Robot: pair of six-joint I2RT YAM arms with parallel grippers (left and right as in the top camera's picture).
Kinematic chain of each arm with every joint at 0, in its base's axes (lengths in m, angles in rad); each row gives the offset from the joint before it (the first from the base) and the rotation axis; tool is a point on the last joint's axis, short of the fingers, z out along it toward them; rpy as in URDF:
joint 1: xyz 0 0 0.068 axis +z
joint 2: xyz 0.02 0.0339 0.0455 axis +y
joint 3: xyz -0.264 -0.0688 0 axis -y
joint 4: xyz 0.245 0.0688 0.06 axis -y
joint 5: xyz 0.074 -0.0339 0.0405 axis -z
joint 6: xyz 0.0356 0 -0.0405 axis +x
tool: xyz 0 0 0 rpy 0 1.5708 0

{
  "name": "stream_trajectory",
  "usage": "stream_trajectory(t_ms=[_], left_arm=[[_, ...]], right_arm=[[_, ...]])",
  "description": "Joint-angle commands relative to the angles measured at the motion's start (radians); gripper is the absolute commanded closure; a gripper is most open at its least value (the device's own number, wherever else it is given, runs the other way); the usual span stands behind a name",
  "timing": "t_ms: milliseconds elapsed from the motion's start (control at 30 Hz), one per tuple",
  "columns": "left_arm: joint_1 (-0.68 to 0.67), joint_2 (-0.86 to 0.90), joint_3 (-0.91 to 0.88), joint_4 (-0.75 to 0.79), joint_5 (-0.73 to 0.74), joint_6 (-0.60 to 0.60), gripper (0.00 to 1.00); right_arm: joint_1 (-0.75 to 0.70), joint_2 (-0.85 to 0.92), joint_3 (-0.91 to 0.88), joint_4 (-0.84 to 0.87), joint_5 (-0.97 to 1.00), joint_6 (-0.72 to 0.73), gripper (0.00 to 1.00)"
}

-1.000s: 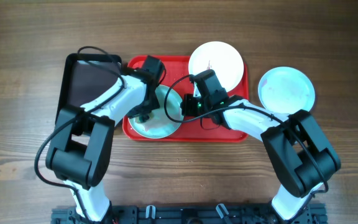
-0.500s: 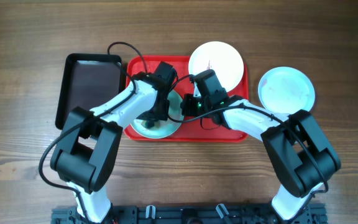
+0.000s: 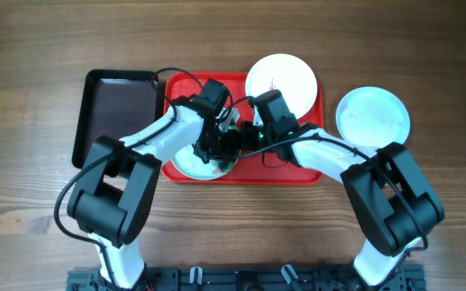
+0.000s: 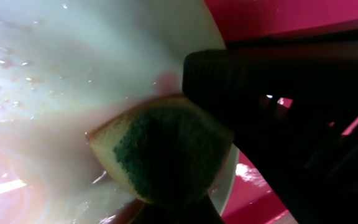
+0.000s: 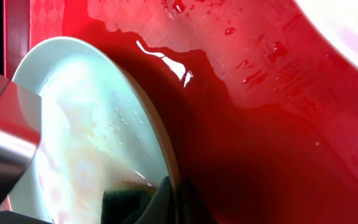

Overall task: Clean dirty plates on tray and stack at the side
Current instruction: 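Continue wiping the plate surface with the sponge in circular strokes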

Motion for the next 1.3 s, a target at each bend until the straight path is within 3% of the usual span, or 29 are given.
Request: stream_trajectory(t_ms=[0,100,400,600,700,1067,1267], left_arm=[[-0.004,0.086,-0.054,0.028,0.07,-0.056,0.96],[0.031,0.086,-0.054,0.059,0.029,-0.133,0.96],[0.156,0.086,-0.054,0.142,-0.306,-0.405,0.96],[0.167,0.086,-0.054,0.102,-0.667,-0.446,0.96],[0.167,0.086,-0.054,0.045,-0.737,-0.463,0.96],[0.167,0.086,-0.054,-0.237,-0.729,-0.457,0.96],[0.167,0.086,-0.054,-0.254,-0.545,-0.274,0.96]], right_arm=[[0.001,0.023,0.005,-0.002,0.012,0.003,0.96],[0.001,0.023,0.005,-0.003,0.012,0.003,0.95],[0.001,0.023,0.005,-0.003,0.012,0.003,0.96],[0.001,0.023,0.005,-0.003,0.012,0.002,0.96],[0.001,0.023,0.005,-0.002,0.012,0.002,0.96],[0.001,0.024,0.005,-0.002,0.012,0.003,0.96],[0.001,0.023,0.005,-0.002,0.012,0.003,0.96]])
